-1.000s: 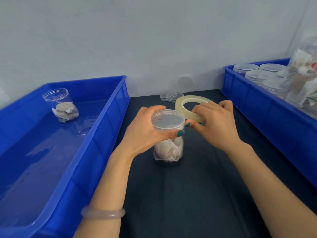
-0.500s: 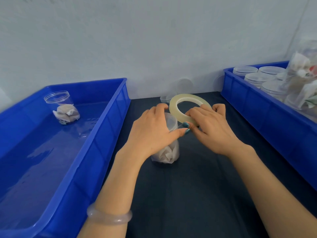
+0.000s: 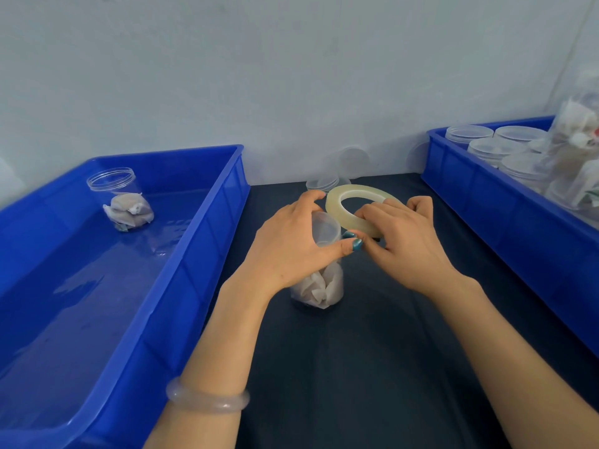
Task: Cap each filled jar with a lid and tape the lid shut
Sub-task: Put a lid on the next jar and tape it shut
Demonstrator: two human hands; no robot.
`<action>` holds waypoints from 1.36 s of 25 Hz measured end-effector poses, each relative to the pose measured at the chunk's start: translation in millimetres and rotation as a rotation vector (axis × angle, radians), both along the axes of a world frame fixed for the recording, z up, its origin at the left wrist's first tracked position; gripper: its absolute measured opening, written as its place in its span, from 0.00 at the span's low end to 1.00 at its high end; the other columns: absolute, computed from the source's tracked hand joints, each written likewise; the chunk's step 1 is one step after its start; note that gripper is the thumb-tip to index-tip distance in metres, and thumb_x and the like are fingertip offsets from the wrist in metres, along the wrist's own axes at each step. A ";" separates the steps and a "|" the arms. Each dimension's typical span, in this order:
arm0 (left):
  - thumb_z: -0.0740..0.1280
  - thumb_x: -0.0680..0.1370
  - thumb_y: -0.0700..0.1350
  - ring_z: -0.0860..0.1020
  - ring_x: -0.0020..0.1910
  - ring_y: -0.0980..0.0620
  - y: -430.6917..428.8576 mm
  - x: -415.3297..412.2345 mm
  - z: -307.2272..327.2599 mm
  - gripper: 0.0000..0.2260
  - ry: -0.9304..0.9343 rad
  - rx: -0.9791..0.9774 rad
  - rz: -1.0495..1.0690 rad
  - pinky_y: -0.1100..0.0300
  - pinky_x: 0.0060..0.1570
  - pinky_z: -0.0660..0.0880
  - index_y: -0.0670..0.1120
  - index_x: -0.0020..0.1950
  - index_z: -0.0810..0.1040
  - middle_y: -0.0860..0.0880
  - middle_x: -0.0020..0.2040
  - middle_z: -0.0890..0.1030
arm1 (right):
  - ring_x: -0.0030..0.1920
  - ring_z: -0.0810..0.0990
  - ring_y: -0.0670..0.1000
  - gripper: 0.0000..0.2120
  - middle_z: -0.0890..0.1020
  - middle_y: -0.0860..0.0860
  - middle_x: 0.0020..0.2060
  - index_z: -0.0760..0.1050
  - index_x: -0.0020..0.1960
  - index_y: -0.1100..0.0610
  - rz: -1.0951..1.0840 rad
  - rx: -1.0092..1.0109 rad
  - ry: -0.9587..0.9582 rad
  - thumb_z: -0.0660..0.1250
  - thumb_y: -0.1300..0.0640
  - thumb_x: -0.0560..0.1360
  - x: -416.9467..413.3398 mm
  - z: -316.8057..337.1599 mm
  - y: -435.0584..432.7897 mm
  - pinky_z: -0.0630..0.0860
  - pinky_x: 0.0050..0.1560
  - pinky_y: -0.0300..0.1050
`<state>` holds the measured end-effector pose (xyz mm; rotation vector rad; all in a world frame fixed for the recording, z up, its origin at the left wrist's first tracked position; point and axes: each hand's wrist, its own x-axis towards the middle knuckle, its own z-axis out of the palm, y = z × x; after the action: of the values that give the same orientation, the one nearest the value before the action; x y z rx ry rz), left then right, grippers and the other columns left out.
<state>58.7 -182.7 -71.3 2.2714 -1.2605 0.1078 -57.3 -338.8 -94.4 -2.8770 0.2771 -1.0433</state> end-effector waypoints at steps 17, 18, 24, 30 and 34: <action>0.68 0.74 0.58 0.75 0.60 0.53 -7.9 0.5 4.8 0.28 -0.027 -0.043 0.086 0.55 0.51 0.72 0.54 0.71 0.64 0.58 0.62 0.76 | 0.40 0.64 0.51 0.10 0.69 0.46 0.34 0.74 0.45 0.54 -0.313 -0.007 -0.118 0.56 0.53 0.79 32.9 -10.2 21.4 0.48 0.44 0.47; 0.68 0.74 0.59 0.75 0.61 0.53 -6.9 -0.8 6.9 0.28 -0.015 -0.034 0.090 0.54 0.53 0.72 0.54 0.71 0.64 0.58 0.63 0.76 | 0.40 0.66 0.52 0.10 0.71 0.47 0.35 0.74 0.45 0.54 -0.338 -0.018 -0.096 0.56 0.53 0.79 37.7 -12.2 19.9 0.49 0.44 0.48; 0.63 0.69 0.62 0.73 0.54 0.60 9.4 -20.3 7.8 0.17 0.015 -0.043 0.022 0.55 0.50 0.73 0.61 0.56 0.72 0.62 0.53 0.77 | 0.39 0.70 0.54 0.19 0.72 0.48 0.33 0.70 0.38 0.51 -0.449 0.132 0.026 0.47 0.47 0.81 30.5 3.2 -39.5 0.54 0.45 0.51; 0.65 0.67 0.62 0.74 0.49 0.61 -2.0 -22.3 10.0 0.11 0.098 -0.034 0.115 0.59 0.39 0.66 0.59 0.45 0.73 0.62 0.47 0.76 | 0.44 0.70 0.50 0.16 0.71 0.44 0.37 0.67 0.41 0.50 -0.226 -0.029 0.260 0.48 0.43 0.80 20.4 -32.8 -7.9 0.54 0.46 0.49; 0.69 0.69 0.58 0.75 0.45 0.62 -13.9 -20.4 14.6 0.07 0.167 -0.023 0.241 0.59 0.37 0.63 0.57 0.41 0.74 0.62 0.45 0.78 | 0.47 0.71 0.50 0.17 0.69 0.43 0.40 0.71 0.46 0.50 -0.080 -0.063 0.335 0.46 0.44 0.80 15.1 -45.5 -4.6 0.57 0.50 0.49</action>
<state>38.3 -196.6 -56.7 2.3504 -0.8946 0.0188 -42.2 -343.4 -139.9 -3.1120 0.3864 -0.5822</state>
